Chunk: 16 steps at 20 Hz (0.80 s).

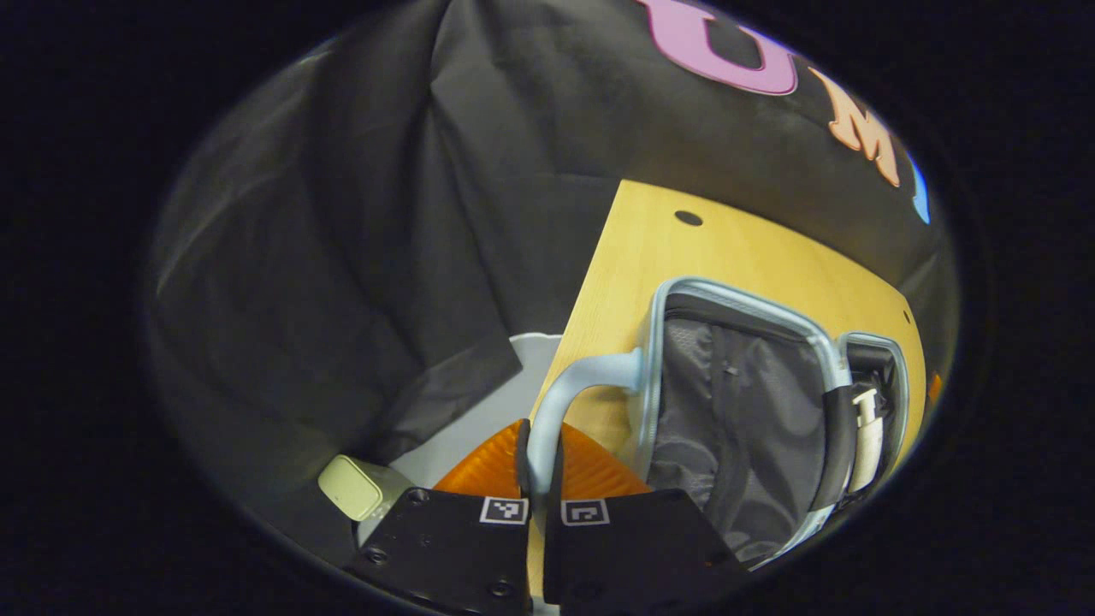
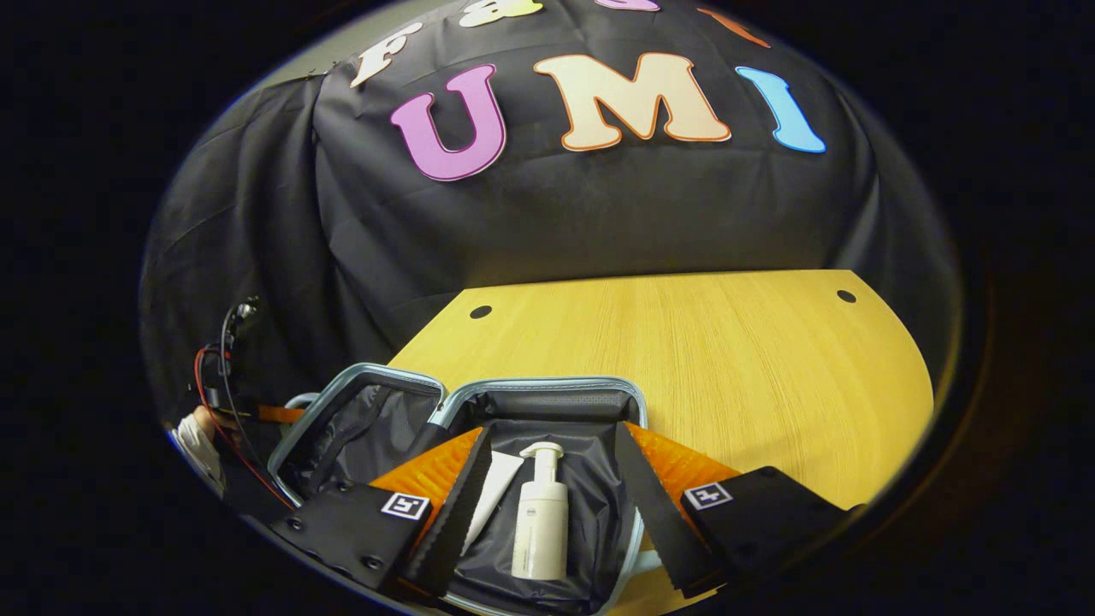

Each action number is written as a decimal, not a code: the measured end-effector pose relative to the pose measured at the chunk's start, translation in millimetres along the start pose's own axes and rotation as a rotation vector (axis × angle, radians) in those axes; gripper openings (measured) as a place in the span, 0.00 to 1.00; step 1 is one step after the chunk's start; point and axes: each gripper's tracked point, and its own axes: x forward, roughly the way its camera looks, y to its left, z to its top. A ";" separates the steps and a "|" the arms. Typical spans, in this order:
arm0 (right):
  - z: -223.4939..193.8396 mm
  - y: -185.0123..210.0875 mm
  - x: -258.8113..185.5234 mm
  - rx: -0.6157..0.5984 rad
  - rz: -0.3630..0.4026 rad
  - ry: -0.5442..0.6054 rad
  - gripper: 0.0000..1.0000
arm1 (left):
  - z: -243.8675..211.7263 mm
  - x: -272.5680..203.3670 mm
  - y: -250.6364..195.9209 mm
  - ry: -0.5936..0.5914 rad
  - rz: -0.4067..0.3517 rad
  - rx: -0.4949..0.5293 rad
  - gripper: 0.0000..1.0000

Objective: First open the suitcase, pack the skin care products into it, and then close the suitcase.

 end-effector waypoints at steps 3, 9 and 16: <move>11.9 -3.0 -8.7 -0.008 0.034 -0.034 0.84 | 31.4 -41.9 -19.4 -0.073 -0.028 -0.016 0.00; 35.7 -19.2 -35.5 -0.016 0.095 -0.108 0.92 | 76.8 -117.9 -85.3 -0.214 -0.051 0.021 0.02; 58.2 -50.8 -65.6 -0.007 0.107 -0.163 0.92 | 97.4 -168.9 -159.7 -0.312 -0.127 0.031 0.00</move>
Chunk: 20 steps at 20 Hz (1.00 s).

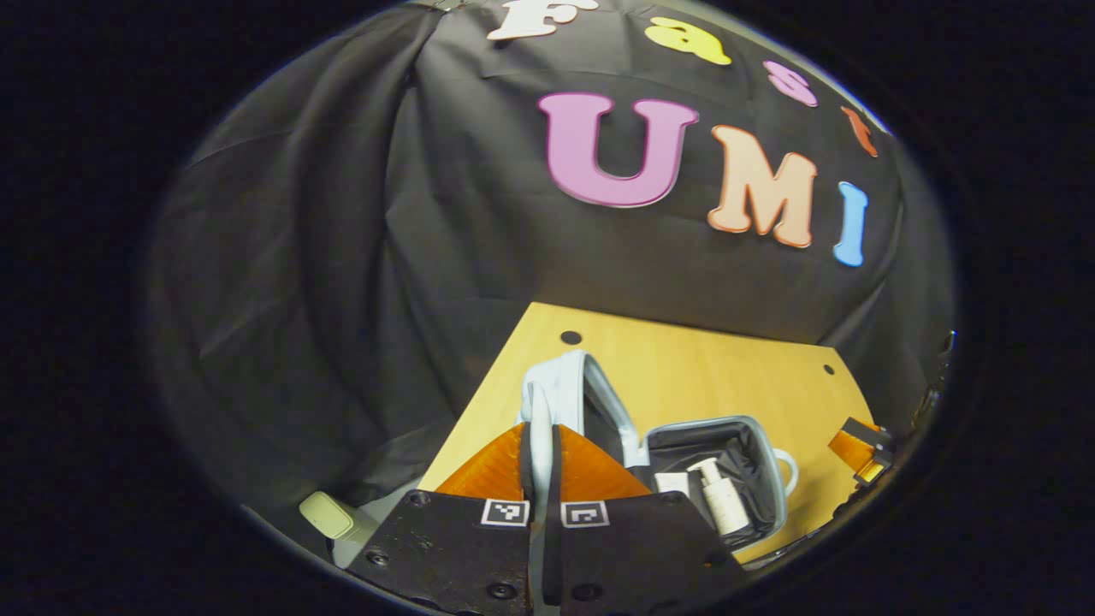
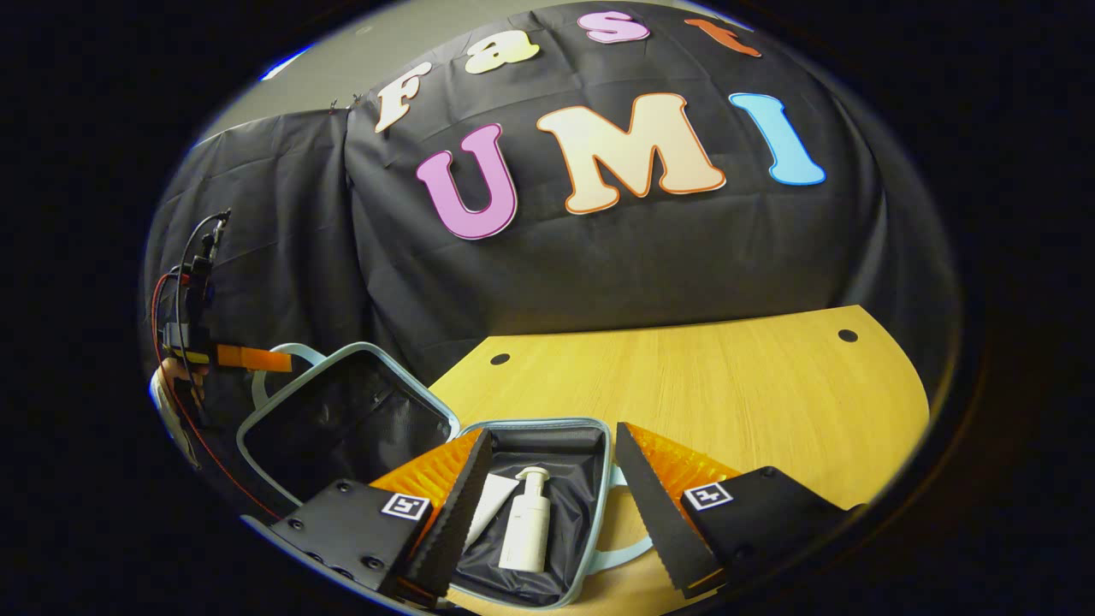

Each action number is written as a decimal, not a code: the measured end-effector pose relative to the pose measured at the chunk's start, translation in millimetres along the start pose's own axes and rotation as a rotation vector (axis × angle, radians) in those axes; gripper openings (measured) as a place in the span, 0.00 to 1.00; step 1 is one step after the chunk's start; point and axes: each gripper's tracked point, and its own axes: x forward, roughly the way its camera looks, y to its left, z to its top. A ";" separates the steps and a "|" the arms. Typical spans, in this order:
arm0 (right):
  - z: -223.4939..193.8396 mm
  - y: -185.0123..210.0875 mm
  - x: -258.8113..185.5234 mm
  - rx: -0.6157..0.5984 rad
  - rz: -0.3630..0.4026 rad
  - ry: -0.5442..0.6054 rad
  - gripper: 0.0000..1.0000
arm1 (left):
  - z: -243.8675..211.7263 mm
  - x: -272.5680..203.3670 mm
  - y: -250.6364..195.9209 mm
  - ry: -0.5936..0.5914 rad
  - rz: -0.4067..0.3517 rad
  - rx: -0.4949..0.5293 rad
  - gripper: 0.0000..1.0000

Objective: First open the suitcase, pack the skin care products into it, and then close the suitcase.

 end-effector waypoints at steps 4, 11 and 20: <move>6.9 -20.2 -20.1 -0.012 -0.008 -0.021 0.92 | 16.1 -13.9 -62.1 -0.033 -0.114 0.008 0.00; 18.2 -58.8 -56.6 -0.011 -0.054 -0.060 0.92 | 16.3 -21.5 -166.6 -0.031 -0.316 0.029 0.00; 23.8 -110.7 -94.6 -0.012 -0.131 -0.086 0.92 | -20.2 -4.1 -266.6 0.025 -0.455 0.047 0.00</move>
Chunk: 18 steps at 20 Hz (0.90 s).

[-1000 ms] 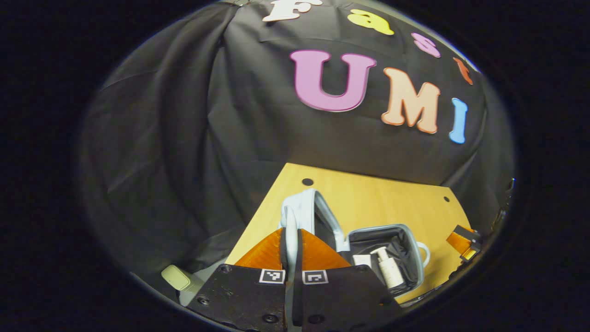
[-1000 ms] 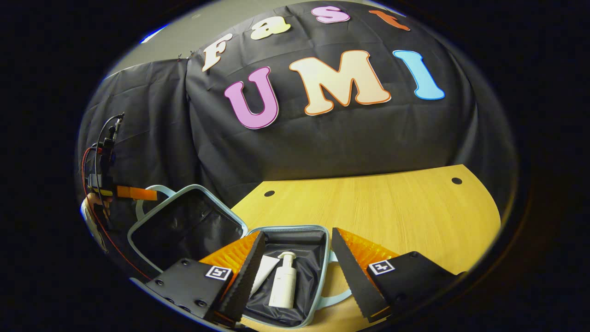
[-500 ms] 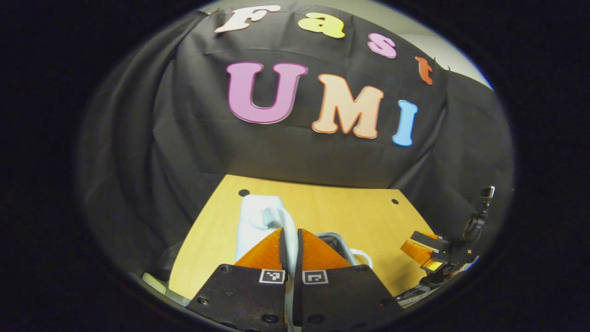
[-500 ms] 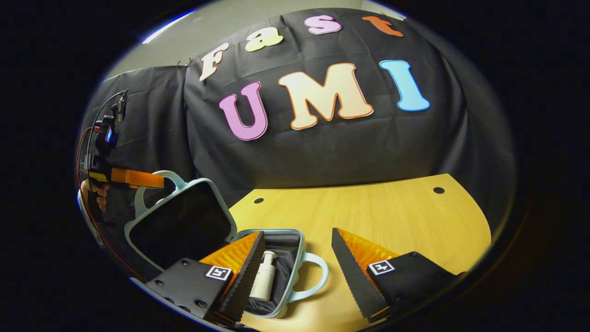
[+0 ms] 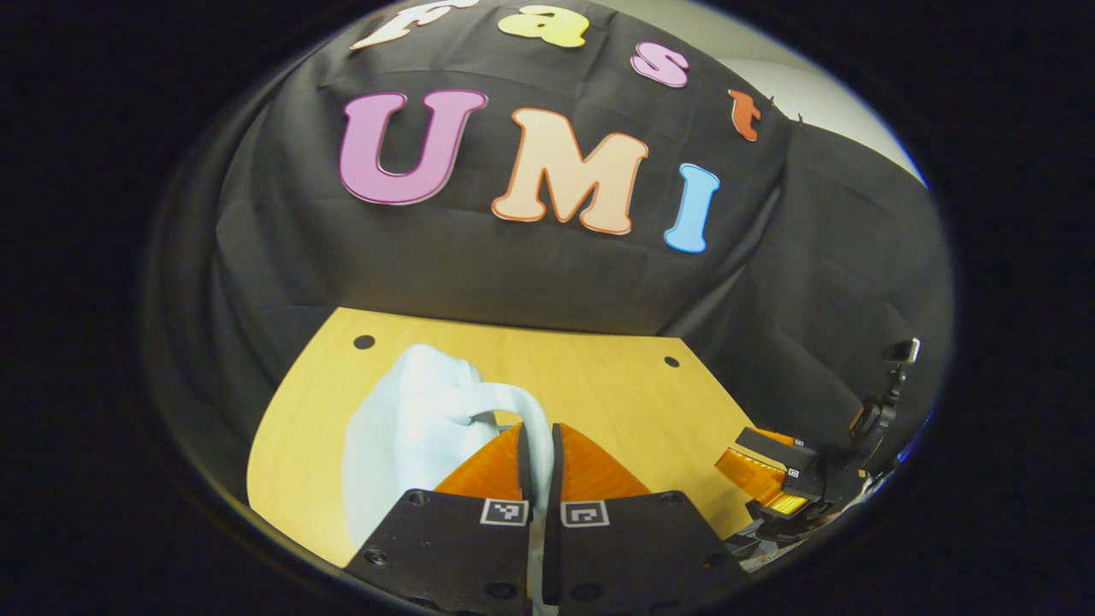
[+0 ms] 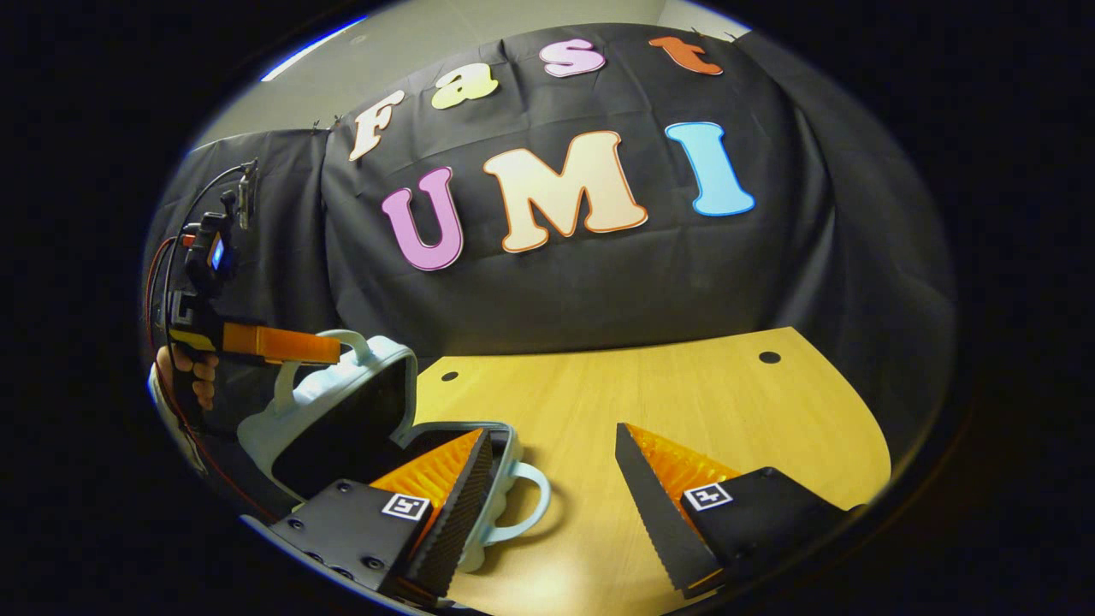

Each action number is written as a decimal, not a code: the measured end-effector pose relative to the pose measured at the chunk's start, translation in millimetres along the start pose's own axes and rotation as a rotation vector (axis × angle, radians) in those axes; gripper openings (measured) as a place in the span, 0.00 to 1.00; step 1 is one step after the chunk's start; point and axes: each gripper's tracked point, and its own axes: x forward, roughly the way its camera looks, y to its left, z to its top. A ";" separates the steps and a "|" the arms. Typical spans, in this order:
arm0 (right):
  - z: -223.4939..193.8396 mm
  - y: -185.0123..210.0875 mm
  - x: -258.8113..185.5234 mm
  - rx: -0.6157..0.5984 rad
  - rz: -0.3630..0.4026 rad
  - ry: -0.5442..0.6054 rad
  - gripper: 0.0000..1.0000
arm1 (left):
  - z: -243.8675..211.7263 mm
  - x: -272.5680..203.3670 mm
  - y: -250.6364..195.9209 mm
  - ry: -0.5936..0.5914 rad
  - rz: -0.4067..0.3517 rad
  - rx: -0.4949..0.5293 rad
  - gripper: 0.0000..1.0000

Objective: First open the suitcase, pack the skin care products into it, and then close the suitcase.

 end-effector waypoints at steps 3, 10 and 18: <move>3.1 -18.7 -7.8 -0.001 -0.024 -0.007 0.92 | -21.0 22.5 -17.1 0.050 -0.008 0.026 0.00; -0.5 -64.1 -25.9 0.011 -0.092 0.003 0.92 | -60.4 61.8 -41.4 0.142 -0.005 0.068 0.00; -1.5 -89.8 -36.4 0.017 -0.129 0.004 0.92 | -111.0 88.7 -62.4 0.240 -0.024 0.089 0.10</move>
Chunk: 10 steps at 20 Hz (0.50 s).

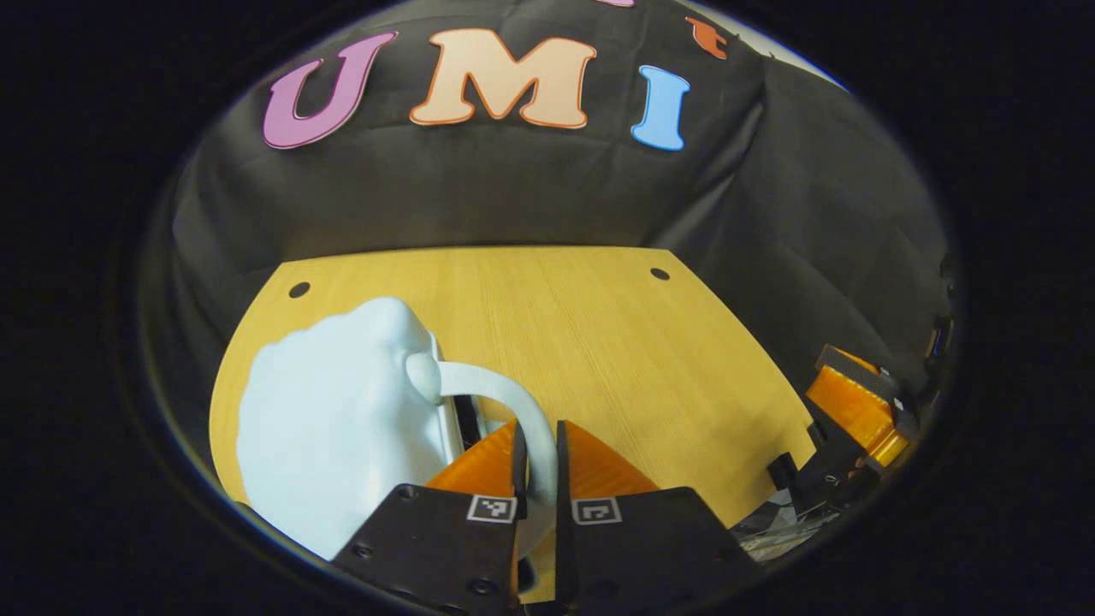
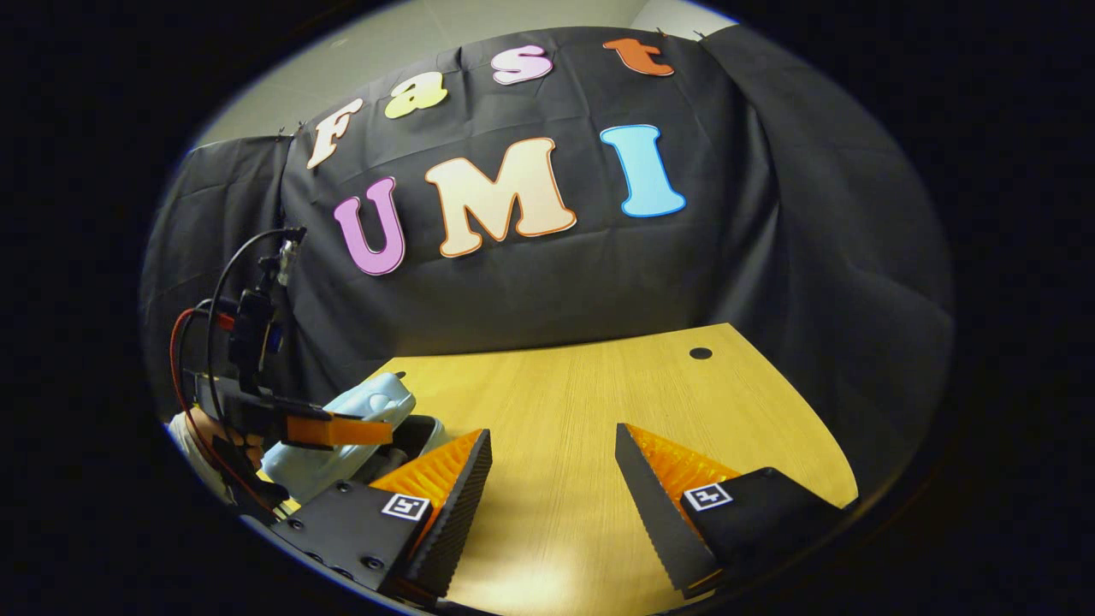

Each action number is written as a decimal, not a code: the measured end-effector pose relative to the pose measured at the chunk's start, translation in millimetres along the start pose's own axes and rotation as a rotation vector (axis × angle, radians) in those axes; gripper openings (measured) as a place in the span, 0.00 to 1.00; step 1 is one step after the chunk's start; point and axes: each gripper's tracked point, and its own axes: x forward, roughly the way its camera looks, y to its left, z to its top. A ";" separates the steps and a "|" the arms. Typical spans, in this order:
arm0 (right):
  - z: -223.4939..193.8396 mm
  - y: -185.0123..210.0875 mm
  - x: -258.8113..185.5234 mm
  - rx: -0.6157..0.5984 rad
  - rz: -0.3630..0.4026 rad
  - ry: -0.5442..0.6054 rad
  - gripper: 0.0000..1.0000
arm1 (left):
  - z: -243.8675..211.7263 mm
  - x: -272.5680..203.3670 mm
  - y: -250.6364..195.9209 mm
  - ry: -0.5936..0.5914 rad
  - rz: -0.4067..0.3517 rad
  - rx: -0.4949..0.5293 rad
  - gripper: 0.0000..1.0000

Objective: First open the suitcase, pack the skin care products into it, and then close the suitcase.

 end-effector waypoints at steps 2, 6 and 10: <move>2.8 -3.4 -2.1 -0.003 -0.002 -0.006 0.92 | 4.0 0.2 -7.8 -0.047 0.013 0.012 0.31; 19.7 -2.3 -3.7 -0.012 0.003 -0.045 0.93 | 48.0 -14.1 -18.9 -0.212 0.063 0.077 0.80; 74.0 6.4 -6.8 -0.039 0.010 -0.179 0.98 | 102.4 -52.5 -27.1 -0.449 0.140 0.133 0.87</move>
